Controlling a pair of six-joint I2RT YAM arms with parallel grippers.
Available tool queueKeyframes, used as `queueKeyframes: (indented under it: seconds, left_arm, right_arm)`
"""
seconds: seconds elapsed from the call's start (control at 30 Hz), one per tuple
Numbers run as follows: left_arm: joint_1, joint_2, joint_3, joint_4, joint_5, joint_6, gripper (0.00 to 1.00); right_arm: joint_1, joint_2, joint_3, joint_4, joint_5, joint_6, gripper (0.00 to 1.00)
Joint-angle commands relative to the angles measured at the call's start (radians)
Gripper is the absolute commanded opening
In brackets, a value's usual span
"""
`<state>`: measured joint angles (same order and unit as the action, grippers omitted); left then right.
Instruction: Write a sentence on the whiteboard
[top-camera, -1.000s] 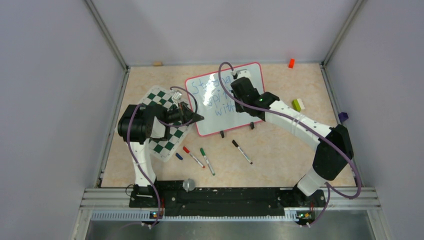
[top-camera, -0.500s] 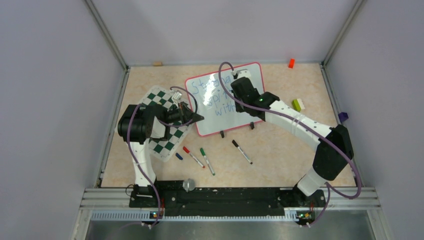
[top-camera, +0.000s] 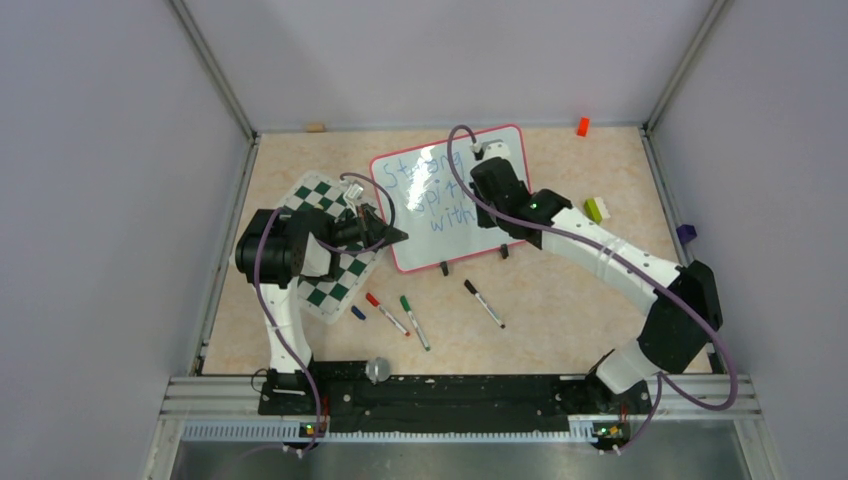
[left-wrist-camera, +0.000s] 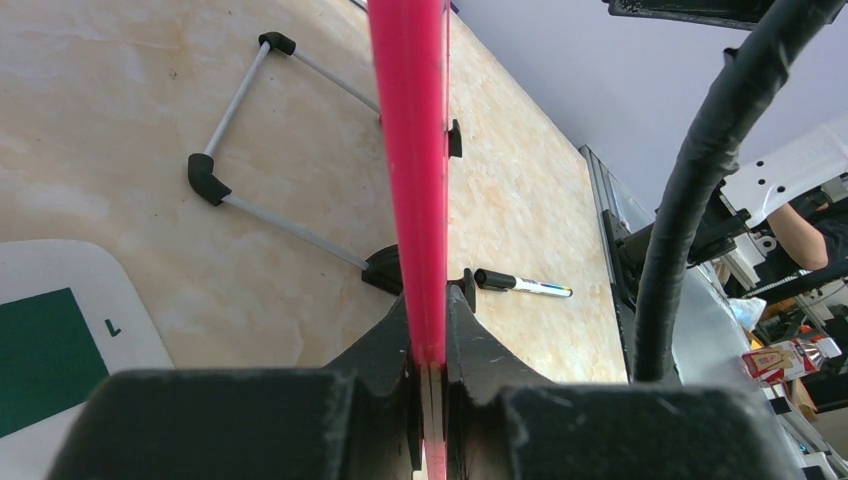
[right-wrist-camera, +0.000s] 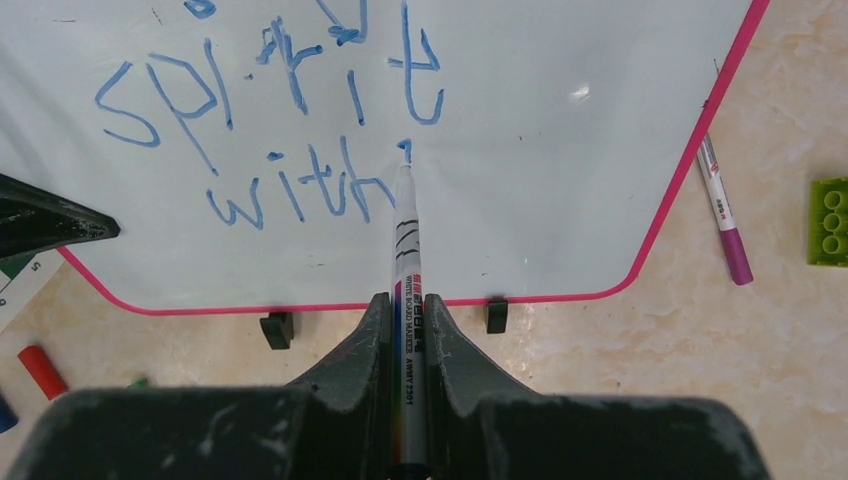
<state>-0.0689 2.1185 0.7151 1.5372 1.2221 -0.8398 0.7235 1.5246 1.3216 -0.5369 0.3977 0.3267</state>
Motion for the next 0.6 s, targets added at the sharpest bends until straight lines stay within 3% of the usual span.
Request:
queueKeyframes:
  seconds: [0.0, 0.57]
  left_arm:
    - [0.031, -0.010, -0.005, 0.083, -0.077, 0.070, 0.00]
    - [0.031, -0.010, -0.005, 0.083, -0.077, 0.070, 0.00]
  right_arm:
    - [-0.009, -0.038, -0.012, 0.026, -0.002, 0.016, 0.00]
    - [-0.010, 0.032, 0.015, 0.035, 0.003, 0.002, 0.00]
